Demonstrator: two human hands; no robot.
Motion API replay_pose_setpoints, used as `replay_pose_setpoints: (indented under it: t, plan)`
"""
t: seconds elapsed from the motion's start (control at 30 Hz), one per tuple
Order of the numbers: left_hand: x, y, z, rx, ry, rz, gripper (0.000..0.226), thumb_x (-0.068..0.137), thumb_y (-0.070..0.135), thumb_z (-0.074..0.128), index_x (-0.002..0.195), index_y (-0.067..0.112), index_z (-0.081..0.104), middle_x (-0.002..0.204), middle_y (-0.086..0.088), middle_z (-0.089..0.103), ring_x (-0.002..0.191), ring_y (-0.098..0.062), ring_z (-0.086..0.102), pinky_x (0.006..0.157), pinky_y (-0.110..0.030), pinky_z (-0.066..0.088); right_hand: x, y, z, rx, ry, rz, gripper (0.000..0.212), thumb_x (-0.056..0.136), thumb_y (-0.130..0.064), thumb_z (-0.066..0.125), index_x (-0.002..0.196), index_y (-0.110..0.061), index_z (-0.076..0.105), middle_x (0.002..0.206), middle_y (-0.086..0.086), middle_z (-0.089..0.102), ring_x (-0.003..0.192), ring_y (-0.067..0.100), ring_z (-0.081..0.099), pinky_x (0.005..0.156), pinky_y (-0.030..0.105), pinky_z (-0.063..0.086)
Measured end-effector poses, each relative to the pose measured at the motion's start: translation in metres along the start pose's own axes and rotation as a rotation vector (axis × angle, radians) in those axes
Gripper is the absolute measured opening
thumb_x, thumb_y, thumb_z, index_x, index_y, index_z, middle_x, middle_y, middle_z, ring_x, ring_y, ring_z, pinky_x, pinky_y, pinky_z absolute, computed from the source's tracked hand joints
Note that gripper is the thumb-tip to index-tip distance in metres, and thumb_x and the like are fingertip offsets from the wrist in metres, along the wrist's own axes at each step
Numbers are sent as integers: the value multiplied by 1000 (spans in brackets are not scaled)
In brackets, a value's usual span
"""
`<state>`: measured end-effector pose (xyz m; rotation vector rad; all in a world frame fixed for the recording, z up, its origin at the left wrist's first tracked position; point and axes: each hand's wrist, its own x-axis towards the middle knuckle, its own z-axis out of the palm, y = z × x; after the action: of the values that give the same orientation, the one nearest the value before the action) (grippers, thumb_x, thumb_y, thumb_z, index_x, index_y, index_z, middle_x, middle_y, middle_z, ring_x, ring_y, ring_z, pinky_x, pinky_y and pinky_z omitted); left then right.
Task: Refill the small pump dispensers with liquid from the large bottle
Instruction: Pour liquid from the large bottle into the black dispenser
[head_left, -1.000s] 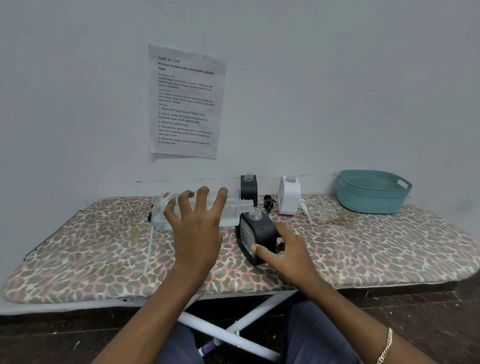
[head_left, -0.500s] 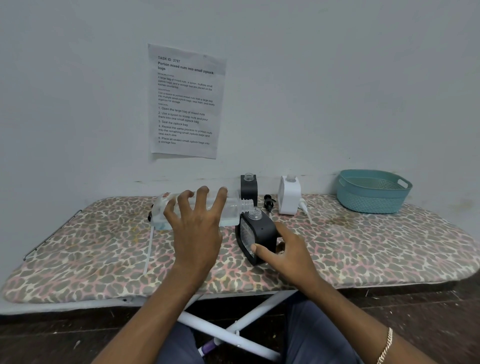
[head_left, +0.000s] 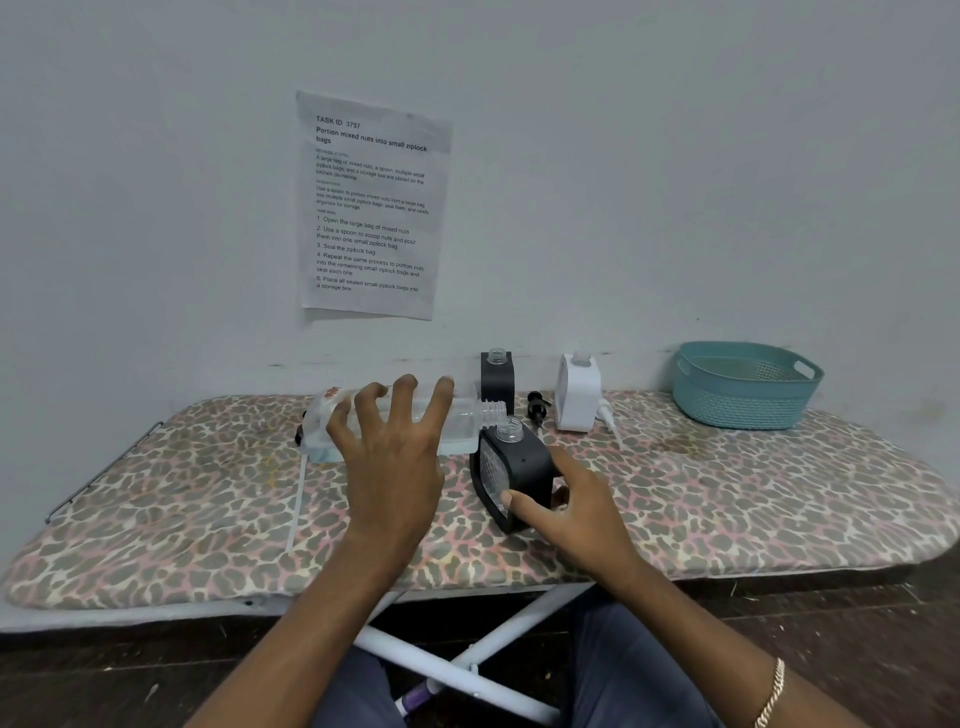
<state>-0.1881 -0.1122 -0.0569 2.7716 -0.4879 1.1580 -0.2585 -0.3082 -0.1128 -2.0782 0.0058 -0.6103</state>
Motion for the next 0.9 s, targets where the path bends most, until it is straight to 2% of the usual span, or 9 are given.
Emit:
replay_pose_setpoints:
  t: [0.27, 0.43, 0.6, 0.8, 0.9]
  plan:
    - [0, 0, 0, -9, 12, 1, 92, 61, -6, 78, 143, 31, 56, 138, -8, 58, 124, -38, 46, 99, -57, 32, 0, 1, 0, -8, 0, -7, 44, 87, -35, 83, 122, -42, 59, 105, -15, 74, 97, -2, 67, 75, 16, 54]
    - [0, 0, 2, -16, 9, -3, 93, 62, -6, 78, 144, 31, 55, 138, -8, 59, 124, -38, 46, 99, -57, 33, 0, 2, 0, -10, 1, -1, 43, 87, -31, 84, 121, -40, 59, 103, -20, 72, 97, -7, 65, 74, 10, 50]
    - [-1, -1, 4, -32, 34, -4, 91, 62, -6, 78, 143, 30, 57, 137, -8, 59, 123, -39, 47, 99, -58, 33, -1, 2, 0, -9, 3, 7, 41, 86, -36, 84, 120, -40, 61, 104, -16, 74, 95, -2, 67, 74, 18, 55]
    - [0, -2, 7, -54, 36, -11, 93, 60, -5, 79, 143, 30, 57, 136, -8, 60, 122, -38, 49, 97, -58, 34, -2, 1, 3, 24, 25, 36, 45, 83, -39, 86, 124, -35, 67, 100, -26, 72, 92, 0, 70, 74, 21, 58]
    - [0, -3, 9, -63, 37, -20, 94, 59, -2, 82, 143, 31, 56, 135, -7, 59, 121, -37, 49, 96, -57, 35, -3, 1, 4, 34, 27, 38, 47, 82, -44, 86, 123, -36, 67, 104, -29, 71, 98, 1, 70, 80, 31, 60]
